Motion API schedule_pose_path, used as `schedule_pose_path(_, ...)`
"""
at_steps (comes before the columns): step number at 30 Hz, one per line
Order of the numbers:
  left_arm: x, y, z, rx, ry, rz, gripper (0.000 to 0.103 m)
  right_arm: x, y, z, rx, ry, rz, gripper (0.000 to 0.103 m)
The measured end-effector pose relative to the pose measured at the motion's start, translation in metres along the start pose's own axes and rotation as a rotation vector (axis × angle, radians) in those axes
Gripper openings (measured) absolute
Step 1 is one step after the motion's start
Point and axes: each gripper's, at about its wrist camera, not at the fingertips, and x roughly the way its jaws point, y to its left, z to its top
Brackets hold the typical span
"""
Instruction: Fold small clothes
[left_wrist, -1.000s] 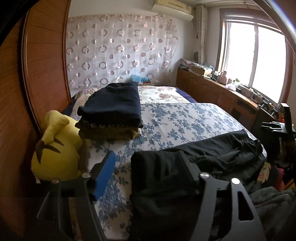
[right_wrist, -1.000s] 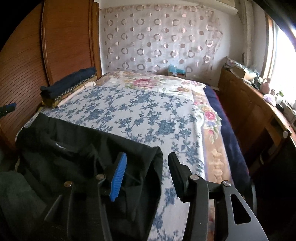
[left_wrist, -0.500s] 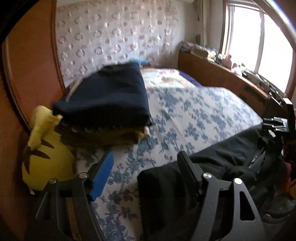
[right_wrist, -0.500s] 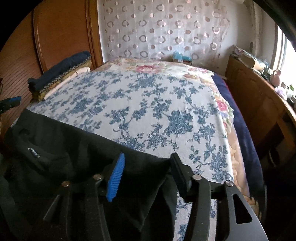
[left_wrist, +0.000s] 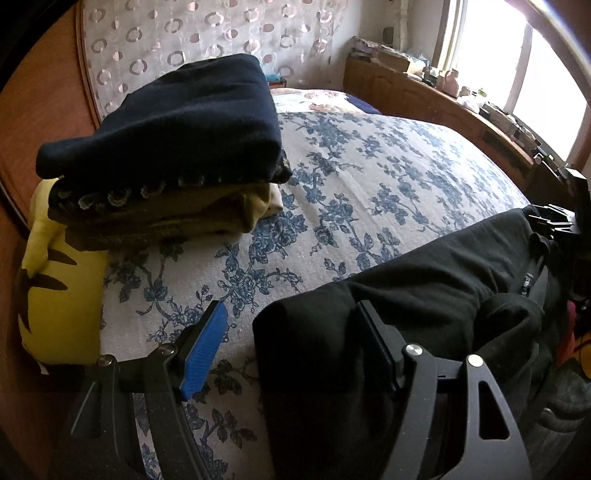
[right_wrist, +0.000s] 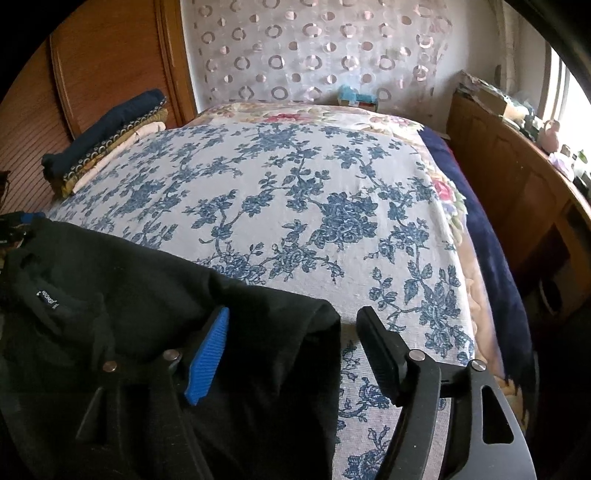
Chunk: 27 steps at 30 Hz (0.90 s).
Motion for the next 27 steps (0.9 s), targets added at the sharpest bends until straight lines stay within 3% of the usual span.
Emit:
schedule_pose_path(3,0.001,0.002,0.000,-0.003,0.001,-0.027,0.071,0.000,0.004,-0.001,-0.033,0.004,0.023,0.072)
schedule_pose_path(6,0.000,0.000,0.000,-0.010,-0.003,-0.043,0.061,-0.002,0.007,0.000,-0.061,0.015,0.057,0.061)
schedule_pose_path(9,-0.003,-0.006,-0.003,-0.003,-0.002,-0.078,0.036,-0.005,0.009,-0.001,-0.075,0.013,0.087,0.040)
schedule_pose_path(11,-0.007,-0.008,-0.005,-0.010,-0.007,-0.114,0.015,-0.008,0.010,-0.003,-0.071,0.012,0.115,0.018)
schedule_pose_path(12,-0.010,-0.010,-0.006,-0.012,-0.015,-0.113,0.013,-0.010,0.011,-0.005,-0.071,0.011,0.127,0.017)
schedule_pose_path(15,-0.036,-0.021,-0.011,-0.016,-0.075,-0.102,0.011,-0.032,0.019,-0.012,-0.072,-0.049,0.142,0.014)
schedule_pose_path(20,-0.108,-0.041,-0.014,-0.028,-0.256,-0.137,0.009,-0.106,0.033,-0.014,-0.076,-0.218,0.158,0.013)
schedule_pose_path(27,-0.200,-0.068,0.006,0.023,-0.465,-0.153,0.009,-0.210,0.058,0.014,-0.166,-0.377,0.144,0.013)
